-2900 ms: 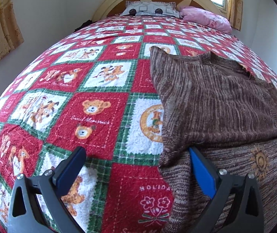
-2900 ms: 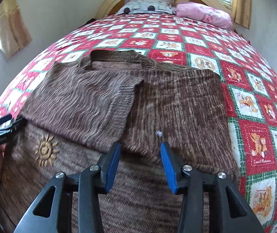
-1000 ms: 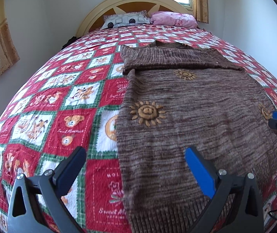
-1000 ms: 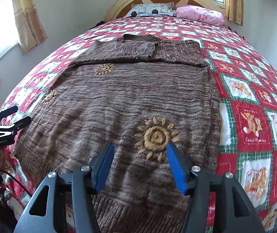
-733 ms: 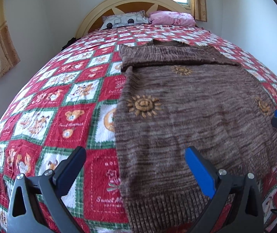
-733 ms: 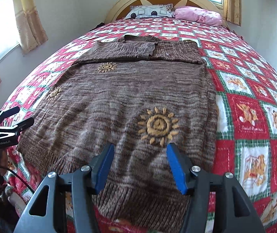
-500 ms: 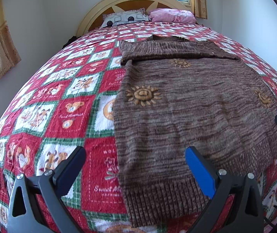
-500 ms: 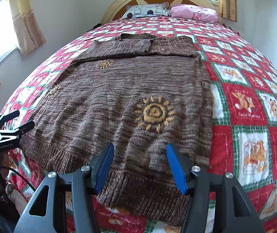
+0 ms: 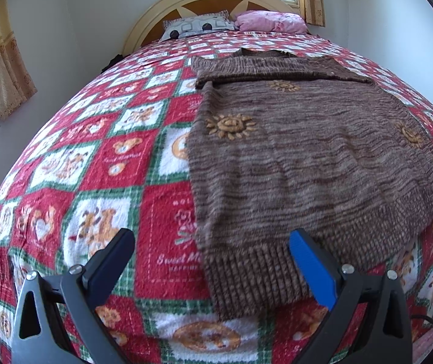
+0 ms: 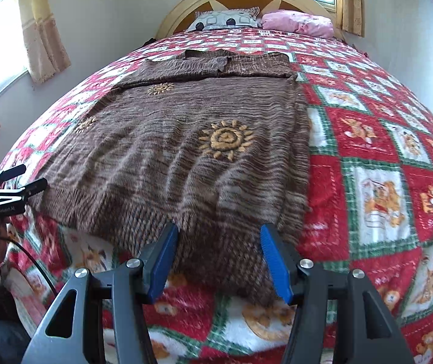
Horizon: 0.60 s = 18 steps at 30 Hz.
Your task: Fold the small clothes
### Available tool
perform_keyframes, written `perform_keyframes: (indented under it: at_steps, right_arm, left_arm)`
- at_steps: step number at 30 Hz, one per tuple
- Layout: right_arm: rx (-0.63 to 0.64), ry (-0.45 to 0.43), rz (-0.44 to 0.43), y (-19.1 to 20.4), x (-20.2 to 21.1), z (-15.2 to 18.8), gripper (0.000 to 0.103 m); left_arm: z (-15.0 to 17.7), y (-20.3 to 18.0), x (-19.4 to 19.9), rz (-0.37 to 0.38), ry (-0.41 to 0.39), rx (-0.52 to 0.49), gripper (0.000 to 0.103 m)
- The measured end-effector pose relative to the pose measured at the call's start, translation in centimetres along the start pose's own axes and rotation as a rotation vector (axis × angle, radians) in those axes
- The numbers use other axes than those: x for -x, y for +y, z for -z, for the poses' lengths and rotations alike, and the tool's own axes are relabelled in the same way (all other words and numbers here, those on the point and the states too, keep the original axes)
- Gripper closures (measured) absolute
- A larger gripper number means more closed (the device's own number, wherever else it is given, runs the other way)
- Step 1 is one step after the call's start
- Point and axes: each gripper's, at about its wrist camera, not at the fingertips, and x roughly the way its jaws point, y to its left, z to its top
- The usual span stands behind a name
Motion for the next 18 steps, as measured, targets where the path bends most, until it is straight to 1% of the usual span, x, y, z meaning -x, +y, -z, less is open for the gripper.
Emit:
perform_keyframes:
  at_steps: [3, 5, 7, 10, 13, 15, 16, 18]
  right_arm:
    - [-0.021, -0.008, -0.006, -0.7, 0.5, 0.4, 0.046]
    - [-0.032, -0.011, -0.006, -1.0, 0.6, 0.5, 0.046]
    - [-0.044, -0.012, 0.002, -1.4, 0.8, 0.7, 0.046]
    - [-0.065, 0.004, -0.005, -1.9, 0.8, 0.9, 0.046]
    - [-0.074, 0.025, 0.023, -2.3, 0.7, 1.3, 0.046]
    - [-0.097, 0.027, 0.025, -3.0, 0.7, 1.6, 0.046]
    - [-0.11, 0.024, 0.017, -3.4, 0.8, 1.6, 0.046]
    - [-0.14, 0.011, -0.019, -3.9, 0.9, 1.5, 0.051]
  left_arm:
    - [0.4, 0.4, 0.1, 0.022, 0.006, 0.028, 0.0]
    - [0.6, 0.5, 0.2, 0.035, 0.011, 0.042, 0.003]
    - [0.9, 0.6, 0.4, 0.073, 0.012, 0.055, 0.012]
    - [1.4, 0.7, 0.7, 0.106, 0.02, 0.076, 0.018]
    - [1.8, 1.2, 0.8, 0.112, 0.02, 0.099, 0.018]
    - [1.9, 1.5, 0.8, 0.121, 0.019, 0.105, 0.018]
    - [1.9, 1.6, 0.8, 0.13, 0.019, 0.112, 0.019]
    - [1.9, 1.7, 0.7, 0.139, 0.013, 0.126, 0.02]
